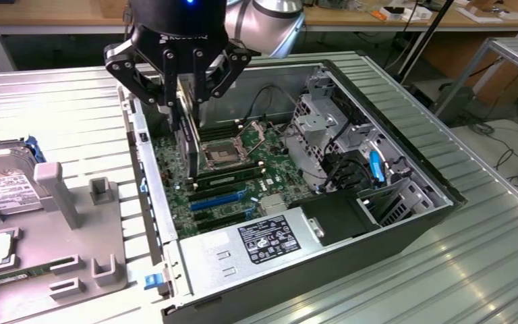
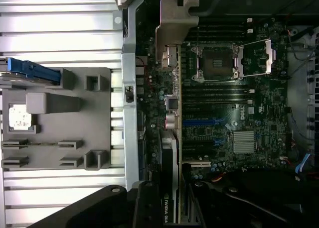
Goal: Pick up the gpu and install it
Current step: 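Pick up the gpu and move the gpu toward the slot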
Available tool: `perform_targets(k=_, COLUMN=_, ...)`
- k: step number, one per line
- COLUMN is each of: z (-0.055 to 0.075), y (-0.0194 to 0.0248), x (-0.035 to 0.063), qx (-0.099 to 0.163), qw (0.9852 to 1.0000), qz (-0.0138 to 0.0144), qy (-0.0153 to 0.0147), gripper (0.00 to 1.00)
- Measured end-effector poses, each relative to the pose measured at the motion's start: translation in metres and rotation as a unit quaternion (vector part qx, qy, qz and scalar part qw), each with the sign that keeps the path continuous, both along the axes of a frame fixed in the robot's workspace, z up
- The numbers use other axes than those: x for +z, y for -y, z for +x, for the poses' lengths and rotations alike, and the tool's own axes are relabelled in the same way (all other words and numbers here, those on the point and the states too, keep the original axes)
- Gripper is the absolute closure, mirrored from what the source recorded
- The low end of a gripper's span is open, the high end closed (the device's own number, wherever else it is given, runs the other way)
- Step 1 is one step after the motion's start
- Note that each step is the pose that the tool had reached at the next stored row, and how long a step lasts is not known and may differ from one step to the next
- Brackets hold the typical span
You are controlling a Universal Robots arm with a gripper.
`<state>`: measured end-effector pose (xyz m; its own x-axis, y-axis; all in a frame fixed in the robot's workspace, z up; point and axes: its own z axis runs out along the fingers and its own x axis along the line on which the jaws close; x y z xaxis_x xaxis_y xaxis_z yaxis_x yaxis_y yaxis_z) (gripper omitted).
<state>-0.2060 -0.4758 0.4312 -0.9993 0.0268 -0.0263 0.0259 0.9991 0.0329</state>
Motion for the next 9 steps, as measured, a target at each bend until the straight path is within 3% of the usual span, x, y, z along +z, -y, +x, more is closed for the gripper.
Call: perform_targets(k=9, z=0.021, y=-0.0001, x=0.0000, qx=0.000, qw=1.0000, qz=-0.0002, qy=-0.0001, gripper=0.73)
